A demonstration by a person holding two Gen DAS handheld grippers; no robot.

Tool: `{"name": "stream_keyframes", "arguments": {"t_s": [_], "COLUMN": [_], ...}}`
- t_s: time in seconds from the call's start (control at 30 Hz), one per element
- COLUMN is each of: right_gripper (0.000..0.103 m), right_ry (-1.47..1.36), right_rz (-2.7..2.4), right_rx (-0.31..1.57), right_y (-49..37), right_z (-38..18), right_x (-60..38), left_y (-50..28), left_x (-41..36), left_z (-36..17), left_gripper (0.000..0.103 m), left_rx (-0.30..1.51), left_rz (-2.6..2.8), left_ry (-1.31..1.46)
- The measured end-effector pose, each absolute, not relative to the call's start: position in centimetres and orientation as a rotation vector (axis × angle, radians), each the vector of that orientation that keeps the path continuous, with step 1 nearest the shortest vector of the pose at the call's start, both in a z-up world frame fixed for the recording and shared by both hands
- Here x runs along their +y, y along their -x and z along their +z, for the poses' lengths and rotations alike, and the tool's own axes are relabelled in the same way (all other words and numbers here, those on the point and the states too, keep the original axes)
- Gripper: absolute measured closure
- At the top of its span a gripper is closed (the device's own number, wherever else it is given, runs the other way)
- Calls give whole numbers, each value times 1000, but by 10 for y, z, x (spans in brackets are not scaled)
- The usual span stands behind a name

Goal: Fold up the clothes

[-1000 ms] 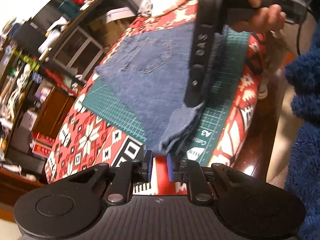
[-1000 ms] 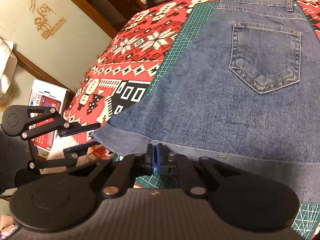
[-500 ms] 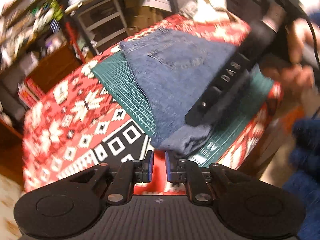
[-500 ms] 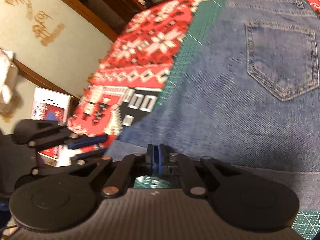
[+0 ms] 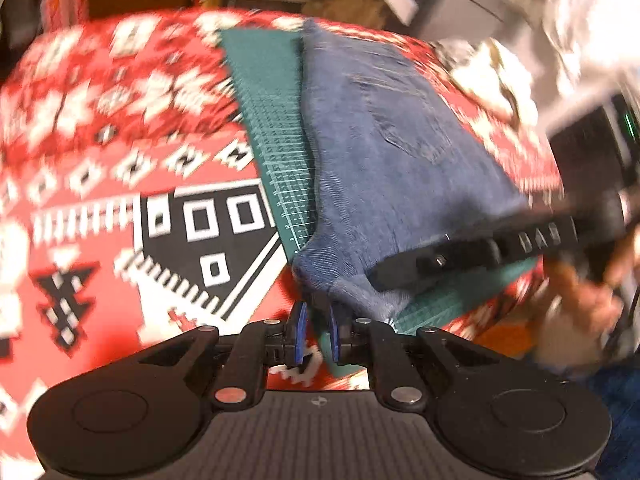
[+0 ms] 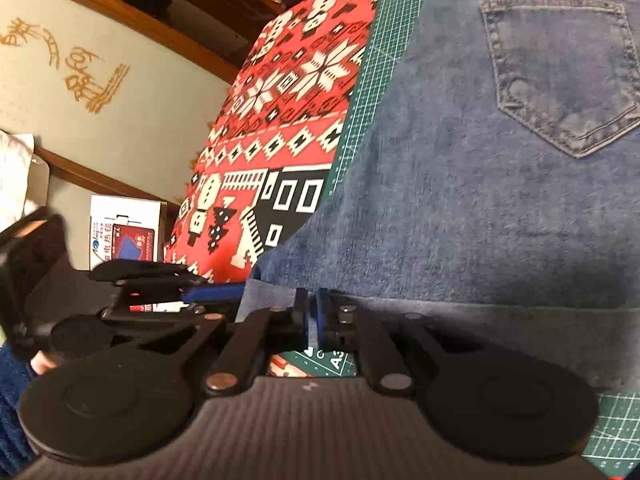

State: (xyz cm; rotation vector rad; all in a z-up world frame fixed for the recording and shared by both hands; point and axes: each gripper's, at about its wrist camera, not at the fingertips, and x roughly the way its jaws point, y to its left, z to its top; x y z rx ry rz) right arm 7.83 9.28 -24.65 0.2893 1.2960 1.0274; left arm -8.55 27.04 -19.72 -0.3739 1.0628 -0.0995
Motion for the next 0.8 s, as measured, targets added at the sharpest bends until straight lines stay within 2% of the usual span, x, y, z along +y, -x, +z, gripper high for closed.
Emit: {"name": "stream_keyframes", "arguments": {"t_s": [0.07, 0.37, 0.5, 0.6, 0.67, 0.8], "right_gripper": [95, 95, 95, 95, 95, 95], "right_ry": [-297, -303, -303, -301, -297, -278], "right_rz": [1023, 1031, 1033, 1031, 1033, 1046], "right_rx": [1296, 1302, 1305, 1306, 1310, 1304], "right_y": [-80, -78, -78, -77, -76, -73], "right_z": [-246, -244, -244, -244, -245, -244], "right_x": [91, 95, 96, 96, 97, 100], "left_y": [83, 81, 73, 68, 69, 80], "left_x": [281, 311, 297, 287, 285, 271], "left_z": [-203, -218, -217, -216, -215, -200], "left_gripper": [92, 92, 87, 87, 97, 98], "left_rx": [1084, 1080, 1142, 1178, 1173, 1097], "left_rz": [-85, -22, -24, -20, -14, -43], "left_ry": [497, 886, 803, 730, 704, 556]}}
